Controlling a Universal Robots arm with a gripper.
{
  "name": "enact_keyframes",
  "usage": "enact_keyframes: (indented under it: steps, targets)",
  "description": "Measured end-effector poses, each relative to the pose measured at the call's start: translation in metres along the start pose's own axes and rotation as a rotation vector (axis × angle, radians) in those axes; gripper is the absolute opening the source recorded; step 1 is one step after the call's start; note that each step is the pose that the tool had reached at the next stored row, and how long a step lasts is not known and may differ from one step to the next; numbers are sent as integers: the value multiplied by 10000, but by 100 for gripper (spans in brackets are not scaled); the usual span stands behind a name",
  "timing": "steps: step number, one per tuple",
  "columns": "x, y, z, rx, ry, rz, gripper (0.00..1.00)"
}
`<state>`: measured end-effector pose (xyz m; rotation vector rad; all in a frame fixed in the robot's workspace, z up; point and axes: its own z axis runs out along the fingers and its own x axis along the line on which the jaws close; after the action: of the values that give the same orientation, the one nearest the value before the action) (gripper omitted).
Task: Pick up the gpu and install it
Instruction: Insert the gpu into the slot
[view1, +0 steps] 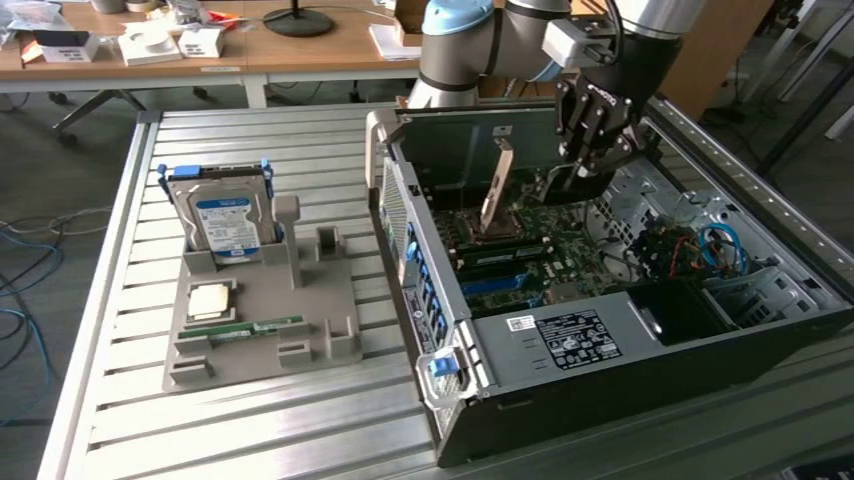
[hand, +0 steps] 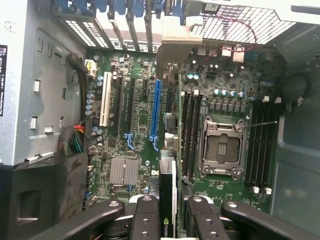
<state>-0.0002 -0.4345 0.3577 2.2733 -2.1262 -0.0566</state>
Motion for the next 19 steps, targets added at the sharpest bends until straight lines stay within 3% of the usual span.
enact_keyframes:
  steps: [6,10,19]
  targets:
    - [0,0,7,2,-5,38,27]
    - [0,0,12,3,-18,441,27]
    - [6,43,16,22,-22,461,27]
